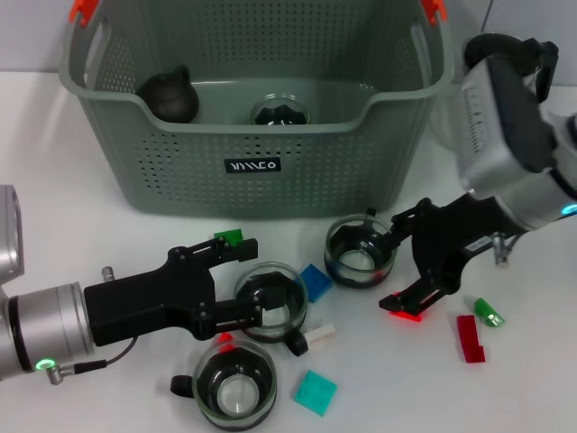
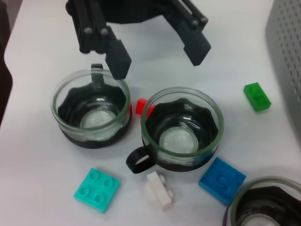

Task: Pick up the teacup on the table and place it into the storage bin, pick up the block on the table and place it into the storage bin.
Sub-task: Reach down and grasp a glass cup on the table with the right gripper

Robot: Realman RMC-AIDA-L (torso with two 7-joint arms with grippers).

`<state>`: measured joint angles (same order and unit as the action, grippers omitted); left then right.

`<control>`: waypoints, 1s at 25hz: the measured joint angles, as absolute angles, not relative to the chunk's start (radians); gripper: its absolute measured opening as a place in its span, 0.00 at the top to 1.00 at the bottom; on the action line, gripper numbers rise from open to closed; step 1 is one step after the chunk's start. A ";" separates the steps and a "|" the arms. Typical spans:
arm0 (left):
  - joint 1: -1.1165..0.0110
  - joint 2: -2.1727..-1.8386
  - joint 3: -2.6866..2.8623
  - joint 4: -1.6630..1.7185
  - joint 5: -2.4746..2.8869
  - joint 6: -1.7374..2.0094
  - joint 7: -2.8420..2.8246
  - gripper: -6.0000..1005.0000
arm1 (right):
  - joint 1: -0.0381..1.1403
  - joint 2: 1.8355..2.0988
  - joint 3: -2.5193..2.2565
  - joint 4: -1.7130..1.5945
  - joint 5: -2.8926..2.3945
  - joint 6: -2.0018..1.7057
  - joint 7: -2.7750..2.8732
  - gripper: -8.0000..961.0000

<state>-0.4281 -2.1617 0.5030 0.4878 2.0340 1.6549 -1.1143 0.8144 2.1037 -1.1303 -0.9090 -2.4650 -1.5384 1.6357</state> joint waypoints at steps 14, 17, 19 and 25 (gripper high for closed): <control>-0.431 -2.160 0.503 0.488 2.034 1.654 -1.114 0.19 | 0.828 2.106 -1.402 -0.868 -2.434 -1.317 1.704 0.08; -0.432 -2.159 0.503 0.488 2.034 1.654 -1.114 0.19 | 0.828 2.106 -1.449 -0.868 -2.434 -1.279 1.724 0.08; -0.432 -2.159 0.503 0.488 2.034 1.654 -1.115 0.19 | 0.828 2.106 -1.475 -0.868 -2.434 -1.258 1.737 0.08; -0.433 -2.156 0.503 0.488 2.034 1.653 -1.119 0.19 | 0.837 2.106 -1.512 -0.868 -2.437 -1.247 1.767 0.12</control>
<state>-0.4326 -2.1561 0.5032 0.4878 2.0340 1.6535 -1.1185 0.8366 2.1060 -1.5118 -0.8682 -2.4367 -1.2473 1.7674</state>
